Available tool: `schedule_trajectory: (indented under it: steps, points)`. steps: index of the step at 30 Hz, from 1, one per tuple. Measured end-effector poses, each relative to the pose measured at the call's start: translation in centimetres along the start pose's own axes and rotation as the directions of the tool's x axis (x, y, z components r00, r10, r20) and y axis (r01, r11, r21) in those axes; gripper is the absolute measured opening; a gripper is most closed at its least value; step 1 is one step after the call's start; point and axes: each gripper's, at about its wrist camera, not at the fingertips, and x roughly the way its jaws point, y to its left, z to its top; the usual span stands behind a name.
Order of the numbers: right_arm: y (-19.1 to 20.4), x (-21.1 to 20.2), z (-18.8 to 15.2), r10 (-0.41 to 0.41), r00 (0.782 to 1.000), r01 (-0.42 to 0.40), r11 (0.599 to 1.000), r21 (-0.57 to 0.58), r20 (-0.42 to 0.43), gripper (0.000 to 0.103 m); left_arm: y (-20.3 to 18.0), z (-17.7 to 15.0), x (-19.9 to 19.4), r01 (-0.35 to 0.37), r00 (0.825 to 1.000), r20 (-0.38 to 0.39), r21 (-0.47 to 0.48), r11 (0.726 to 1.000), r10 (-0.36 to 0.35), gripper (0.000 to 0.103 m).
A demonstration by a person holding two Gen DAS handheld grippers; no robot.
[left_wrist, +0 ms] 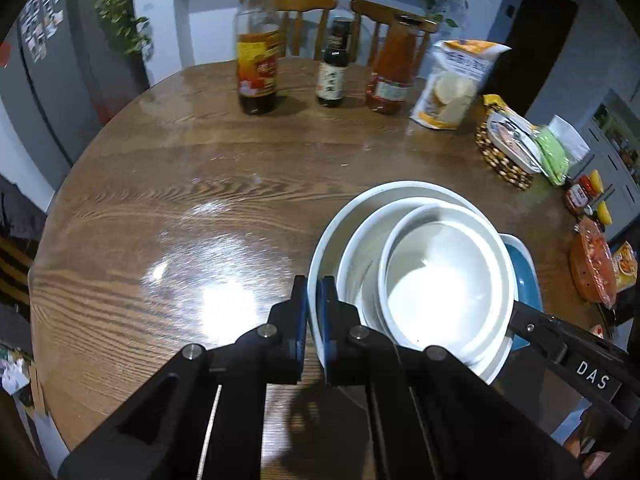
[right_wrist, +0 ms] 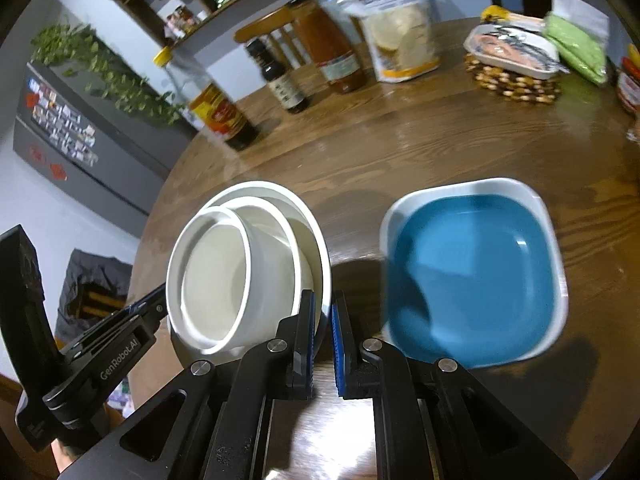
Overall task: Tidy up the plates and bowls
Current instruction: 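Lift the nested bowl stack with both grippers and carry it over the plates, then lower the nested bowl stack onto the teal-blue plate with both grippers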
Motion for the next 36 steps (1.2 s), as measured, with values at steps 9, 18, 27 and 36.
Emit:
schedule_trajectory:
  steps: [9, 18, 27, 36]
  points:
    - [-6.0, -3.4, 0.1, -0.048, 0.998, 0.044, 0.993, 0.108, 0.031, 0.012, -6.4, 0.4, 1.1, 0.078, 0.997, -0.035, 0.082, 0.994, -0.075, 0.002]
    - [-10.7, -4.2, 0.4, -0.097, 0.995, 0.093, 0.98, 0.176, 0.012, 0.012, -11.6, 0.6, 4.0, 0.118, 0.989, -0.099, 0.132, 0.984, -0.105, 0.002]
    - [-12.9, -1.5, 1.9, -0.072, 0.997, 0.078, 0.981, 0.177, -0.037, 0.012, -12.5, 0.6, 6.8, 0.059, 0.993, -0.111, 0.114, 0.992, -0.046, 0.003]
    - [-12.4, 0.8, 5.1, -0.049, 0.998, 0.053, 0.991, 0.122, -0.031, 0.012, -11.7, 2.7, 7.9, -0.011, 0.999, -0.045, 0.07, 0.997, 0.014, 0.003]
